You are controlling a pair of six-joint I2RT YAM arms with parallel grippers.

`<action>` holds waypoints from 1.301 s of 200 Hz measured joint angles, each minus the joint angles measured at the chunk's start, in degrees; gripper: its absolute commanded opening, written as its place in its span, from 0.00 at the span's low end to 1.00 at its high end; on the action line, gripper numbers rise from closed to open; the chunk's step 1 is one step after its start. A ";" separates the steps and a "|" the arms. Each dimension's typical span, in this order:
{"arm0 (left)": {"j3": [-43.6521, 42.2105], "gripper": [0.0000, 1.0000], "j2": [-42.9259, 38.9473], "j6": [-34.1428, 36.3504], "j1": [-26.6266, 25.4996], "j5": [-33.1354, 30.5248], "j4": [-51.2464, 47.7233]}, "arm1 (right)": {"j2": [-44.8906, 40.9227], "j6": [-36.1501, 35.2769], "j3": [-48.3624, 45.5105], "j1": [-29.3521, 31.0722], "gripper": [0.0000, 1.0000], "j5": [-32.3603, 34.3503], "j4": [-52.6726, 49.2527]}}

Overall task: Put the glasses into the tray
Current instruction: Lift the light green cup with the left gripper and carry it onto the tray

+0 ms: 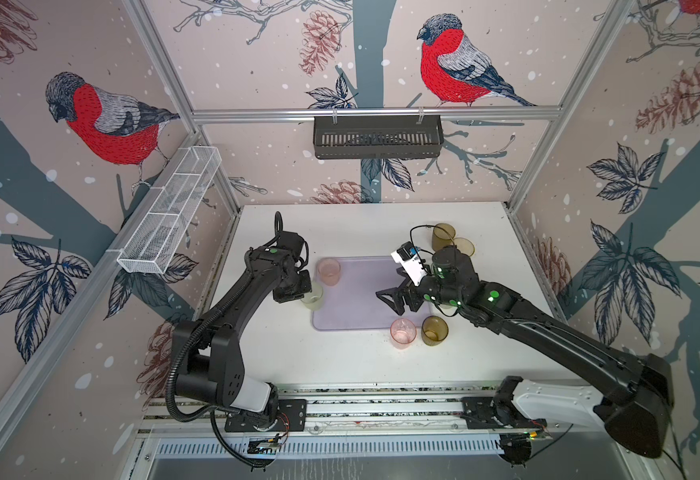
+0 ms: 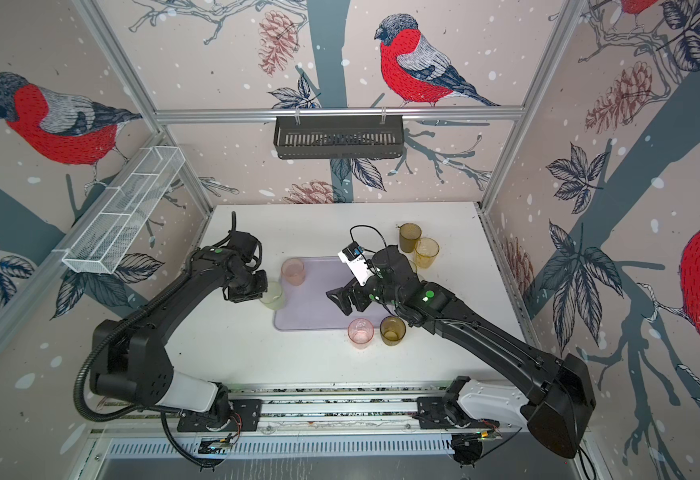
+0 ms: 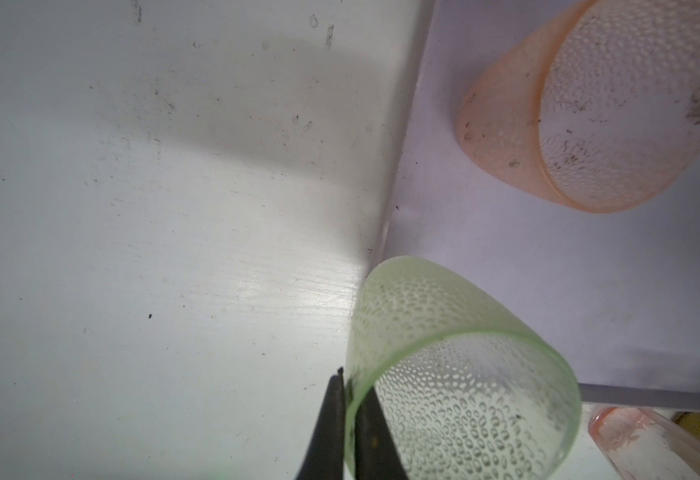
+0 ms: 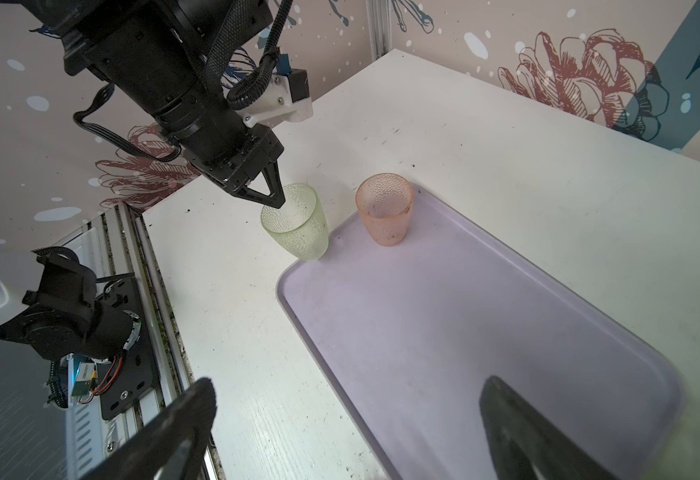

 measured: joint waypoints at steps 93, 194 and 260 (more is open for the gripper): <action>-1.46 0.03 0.15 -2.29 -3.69 0.07 0.35 | 0.00 0.00 -0.07 -0.02 0.99 0.00 0.04; -1.79 0.03 2.67 -4.81 -7.58 0.22 2.29 | 0.00 0.00 -0.35 -0.02 0.99 0.00 0.02; -1.70 0.03 4.11 -5.90 -9.16 0.20 3.45 | -0.24 -0.02 -0.76 -0.02 0.99 0.00 0.04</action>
